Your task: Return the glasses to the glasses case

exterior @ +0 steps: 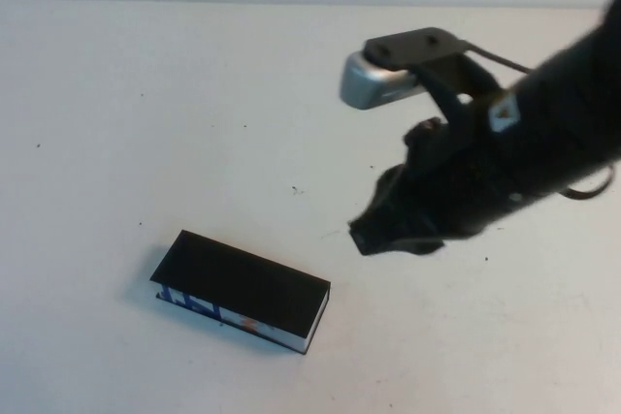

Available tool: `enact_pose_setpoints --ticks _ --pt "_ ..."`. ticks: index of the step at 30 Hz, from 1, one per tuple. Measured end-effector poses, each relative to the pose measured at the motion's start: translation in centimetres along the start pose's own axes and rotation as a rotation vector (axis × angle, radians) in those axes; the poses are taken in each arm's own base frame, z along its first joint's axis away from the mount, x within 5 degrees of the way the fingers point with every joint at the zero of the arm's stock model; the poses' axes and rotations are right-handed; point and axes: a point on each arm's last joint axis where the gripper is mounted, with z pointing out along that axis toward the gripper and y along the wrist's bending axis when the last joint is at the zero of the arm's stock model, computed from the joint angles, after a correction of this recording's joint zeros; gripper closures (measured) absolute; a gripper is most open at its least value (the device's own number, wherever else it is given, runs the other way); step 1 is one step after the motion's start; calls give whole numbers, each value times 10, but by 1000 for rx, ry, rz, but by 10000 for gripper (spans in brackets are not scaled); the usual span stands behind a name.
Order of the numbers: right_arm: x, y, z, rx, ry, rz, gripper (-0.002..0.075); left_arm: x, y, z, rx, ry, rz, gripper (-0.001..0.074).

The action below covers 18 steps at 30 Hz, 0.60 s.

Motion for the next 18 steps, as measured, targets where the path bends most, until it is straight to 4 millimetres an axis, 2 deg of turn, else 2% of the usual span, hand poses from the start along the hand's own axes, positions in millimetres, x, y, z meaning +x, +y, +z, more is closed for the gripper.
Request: enact_pose_setpoints --ticks 3,8,13,18 --pt "31 4 -24 25 -69 11 737 21 1 1 -3 61 -1 738" --pt "85 7 -49 37 -155 5 737 56 3 -1 -12 161 -9 738" --pt "129 6 -64 45 -316 -4 737 59 0 -1 23 183 -28 738" --pt "157 -3 -61 75 -495 -1 737 60 -1 -1 30 186 -33 738"
